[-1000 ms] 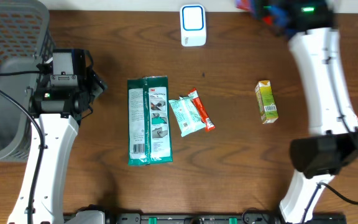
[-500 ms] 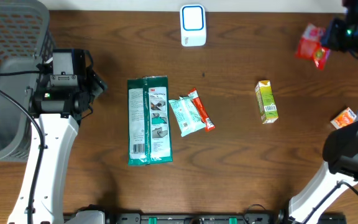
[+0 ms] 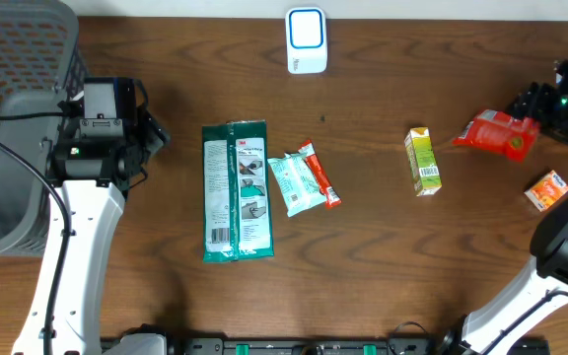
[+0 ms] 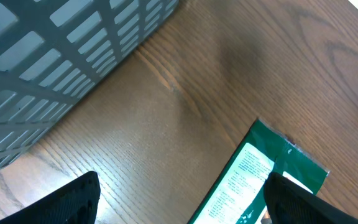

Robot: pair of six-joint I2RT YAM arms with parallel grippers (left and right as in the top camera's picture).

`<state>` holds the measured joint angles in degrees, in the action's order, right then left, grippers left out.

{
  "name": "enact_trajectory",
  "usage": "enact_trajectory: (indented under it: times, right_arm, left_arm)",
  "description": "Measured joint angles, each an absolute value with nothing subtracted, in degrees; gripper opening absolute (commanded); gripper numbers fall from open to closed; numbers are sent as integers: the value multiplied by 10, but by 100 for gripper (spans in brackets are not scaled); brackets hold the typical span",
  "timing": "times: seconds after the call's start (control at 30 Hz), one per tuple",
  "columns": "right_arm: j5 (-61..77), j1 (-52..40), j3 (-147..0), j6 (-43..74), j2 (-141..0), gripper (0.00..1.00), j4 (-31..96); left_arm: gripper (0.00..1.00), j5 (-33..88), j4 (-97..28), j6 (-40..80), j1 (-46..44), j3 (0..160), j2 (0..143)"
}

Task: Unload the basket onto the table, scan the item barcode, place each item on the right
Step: 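Carry the red snack bag right and drop it on the table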

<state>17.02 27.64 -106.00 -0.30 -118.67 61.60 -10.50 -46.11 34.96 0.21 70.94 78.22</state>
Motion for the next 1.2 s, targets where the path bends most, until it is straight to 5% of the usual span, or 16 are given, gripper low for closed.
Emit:
enact_trajectory:
  times: [0.37, 0.73, 1.03, 1.2]
  right_arm:
    - [93, 297, -1074, 3, -1187, 99, 693]
    - [220, 202, -1226, -7, -1187, 80, 837]
    - [261, -1, -1218, -24, -1187, 45, 808]
    - [222, -106, -1188, -16, -1187, 15, 783]
  left_arm:
    - [85, -105, -461, 350, 2, 709, 782]
    - [85, -105, -461, 350, 2, 709, 782]
    - [85, -105, -461, 350, 2, 709, 782]
    - [85, -105, -461, 350, 2, 709, 782]
